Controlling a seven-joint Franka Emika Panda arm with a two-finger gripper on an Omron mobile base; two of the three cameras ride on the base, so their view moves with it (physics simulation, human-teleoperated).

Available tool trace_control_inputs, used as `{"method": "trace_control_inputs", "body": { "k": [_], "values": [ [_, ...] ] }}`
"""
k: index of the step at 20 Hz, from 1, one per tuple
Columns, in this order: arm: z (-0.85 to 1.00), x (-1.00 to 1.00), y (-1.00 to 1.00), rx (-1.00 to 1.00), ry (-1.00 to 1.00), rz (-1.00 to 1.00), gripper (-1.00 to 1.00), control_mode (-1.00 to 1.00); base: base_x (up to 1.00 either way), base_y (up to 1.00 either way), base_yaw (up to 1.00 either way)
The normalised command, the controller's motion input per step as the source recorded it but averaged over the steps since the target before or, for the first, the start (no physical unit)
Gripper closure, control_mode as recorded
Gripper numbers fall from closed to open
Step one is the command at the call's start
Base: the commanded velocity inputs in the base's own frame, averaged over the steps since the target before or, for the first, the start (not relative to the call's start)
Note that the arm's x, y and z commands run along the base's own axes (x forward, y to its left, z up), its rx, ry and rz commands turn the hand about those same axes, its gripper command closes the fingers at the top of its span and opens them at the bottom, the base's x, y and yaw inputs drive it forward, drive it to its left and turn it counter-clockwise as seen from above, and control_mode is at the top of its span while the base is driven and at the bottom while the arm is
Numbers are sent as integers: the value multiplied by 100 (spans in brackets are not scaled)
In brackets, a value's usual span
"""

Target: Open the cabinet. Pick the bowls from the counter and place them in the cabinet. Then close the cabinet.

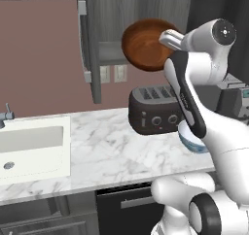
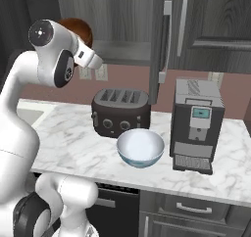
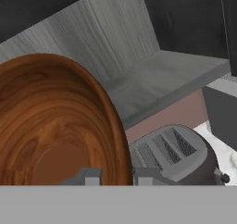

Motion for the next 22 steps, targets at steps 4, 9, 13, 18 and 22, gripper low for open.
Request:
{"method": "trace_control_inputs", "body": {
  "k": [4, 9, 13, 18, 22],
  "values": [
    [0, 44, 0, 1, 0, 0, 100, -100, 0, 0, 0],
    [0, 56, 1, 4, 0, 0, 100, -100, 0, 0, 0],
    [0, 49, 1, 7, 0, 0, 100, -100, 0, 0, 0],
    [0, 42, 8, 10, 0, 1, 100, -100, 0, 0, 0],
    [0, 33, 12, 13, 0, 1, 100, -100, 0, 0, 0]
  ]
}}
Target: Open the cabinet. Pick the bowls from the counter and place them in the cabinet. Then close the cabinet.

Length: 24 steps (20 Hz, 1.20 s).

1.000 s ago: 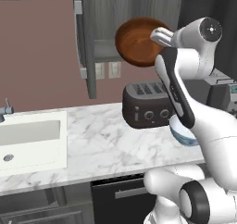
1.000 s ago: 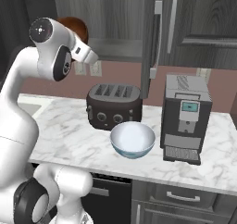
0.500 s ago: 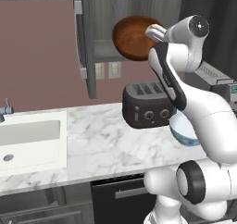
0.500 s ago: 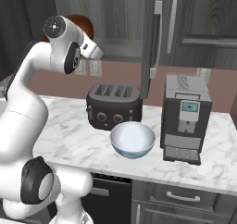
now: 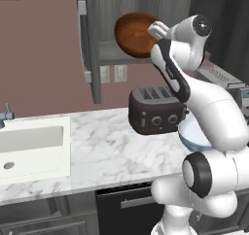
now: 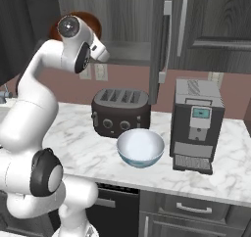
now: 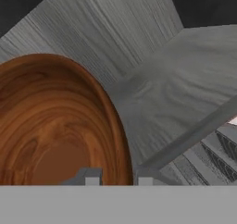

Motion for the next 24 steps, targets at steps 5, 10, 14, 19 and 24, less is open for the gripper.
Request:
{"method": "trace_control_inputs", "body": {
  "k": [5, 10, 14, 19, 24],
  "values": [
    [0, 27, 20, 12, 0, 2, 100, -100, 0, 0, 0],
    [0, 20, 27, 4, 0, 0, 100, -100, 0, 0, 0],
    [0, 16, 23, 2, 0, 0, 100, -100, 0, 0, 0],
    [0, 17, 14, 0, 0, 0, 100, -100, 0, 0, 0],
    [-1, 24, 1, 0, 0, 0, 100, -100, 0, 0, 0]
  ]
}}
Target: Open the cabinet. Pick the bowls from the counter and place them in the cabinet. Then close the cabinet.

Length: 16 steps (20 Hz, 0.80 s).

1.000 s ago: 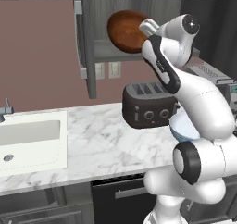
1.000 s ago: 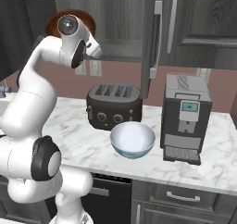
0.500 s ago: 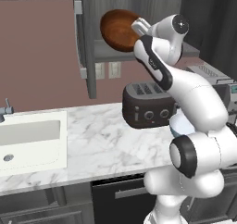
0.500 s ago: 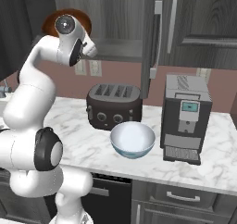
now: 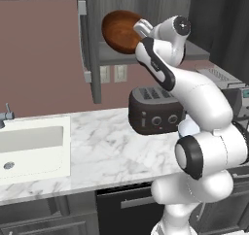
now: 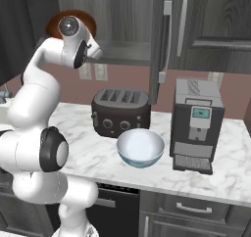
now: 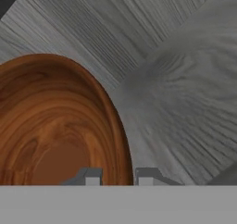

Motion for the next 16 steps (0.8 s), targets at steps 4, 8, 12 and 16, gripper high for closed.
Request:
{"method": "trace_control_inputs", "body": {
  "k": [4, 8, 12, 16],
  "values": [
    [-1, 24, 0, 0, 0, 0, 100, -100, 0, 0, 0],
    [-2, 20, 0, 0, 0, 0, 100, -100, 0, 0, 0],
    [-6, 11, 3, 0, 0, 0, 100, -100, 0, 0, 0],
    [-11, 10, 13, 0, 0, 0, 100, -100, 0, 0, 0]
  ]
}}
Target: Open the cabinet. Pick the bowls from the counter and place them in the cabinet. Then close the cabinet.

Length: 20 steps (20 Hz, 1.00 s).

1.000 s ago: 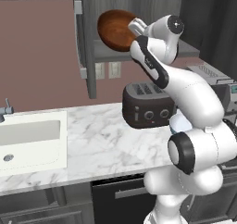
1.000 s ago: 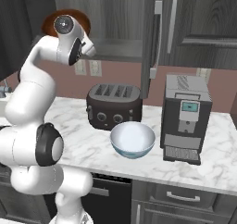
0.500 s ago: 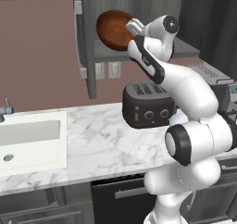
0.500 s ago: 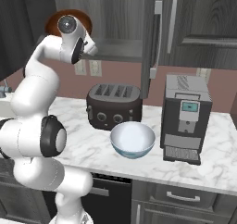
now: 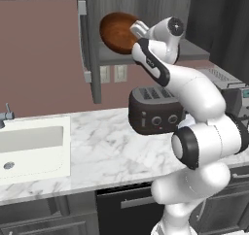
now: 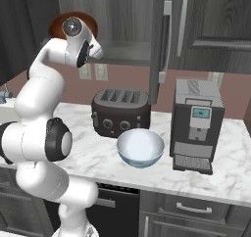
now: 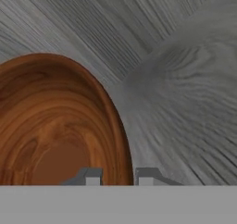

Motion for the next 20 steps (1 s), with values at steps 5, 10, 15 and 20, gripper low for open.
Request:
{"method": "trace_control_inputs", "body": {
  "k": [5, 10, 15, 20],
  "values": [
    [-10, 14, 16, 0, 0, 0, 100, -100, 0, 0, 0],
    [-10, 24, 10, 0, 0, 0, 100, -100, 0, 0, 0],
    [-21, 21, 9, 0, 0, 0, 100, -100, 0, 0, 0],
    [-20, 11, 20, 0, 1, 0, -100, -100, 0, 0, 0]
  ]
}}
